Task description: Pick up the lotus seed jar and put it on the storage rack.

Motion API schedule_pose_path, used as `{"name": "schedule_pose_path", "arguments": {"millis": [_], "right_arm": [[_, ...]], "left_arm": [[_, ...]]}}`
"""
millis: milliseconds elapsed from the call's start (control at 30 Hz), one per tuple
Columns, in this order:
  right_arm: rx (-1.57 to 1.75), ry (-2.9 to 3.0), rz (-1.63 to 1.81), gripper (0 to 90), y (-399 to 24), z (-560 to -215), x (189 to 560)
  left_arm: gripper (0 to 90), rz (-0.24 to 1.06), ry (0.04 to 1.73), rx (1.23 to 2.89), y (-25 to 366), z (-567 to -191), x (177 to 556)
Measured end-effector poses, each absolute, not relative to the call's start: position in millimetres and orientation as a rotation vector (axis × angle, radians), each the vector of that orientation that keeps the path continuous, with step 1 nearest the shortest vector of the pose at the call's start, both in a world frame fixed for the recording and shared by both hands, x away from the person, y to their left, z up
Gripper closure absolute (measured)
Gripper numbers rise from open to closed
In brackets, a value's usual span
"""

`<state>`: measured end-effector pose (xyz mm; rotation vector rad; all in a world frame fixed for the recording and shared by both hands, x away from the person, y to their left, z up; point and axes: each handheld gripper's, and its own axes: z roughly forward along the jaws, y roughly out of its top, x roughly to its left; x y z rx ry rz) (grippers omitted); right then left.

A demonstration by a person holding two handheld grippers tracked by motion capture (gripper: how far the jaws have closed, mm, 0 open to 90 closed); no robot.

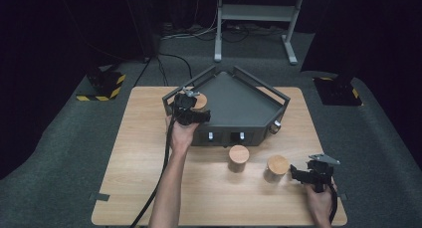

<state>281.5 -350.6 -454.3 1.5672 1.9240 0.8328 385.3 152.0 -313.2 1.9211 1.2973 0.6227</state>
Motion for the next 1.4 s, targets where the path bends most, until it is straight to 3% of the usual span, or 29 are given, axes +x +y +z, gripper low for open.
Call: {"name": "schedule_pose_path", "arguments": {"millis": [267, 1400], "right_arm": [[1.567, 1.924, 0.833, 2.7, -351, -454, 282], [1.568, 1.924, 0.832, 2.6, -350, -454, 282]], "left_arm": [[1.7, 0.606, 1.292, 1.946, 155, -308, 381], [1.3, 0.575, 1.279, 1.901, 191, -296, 328]]}}
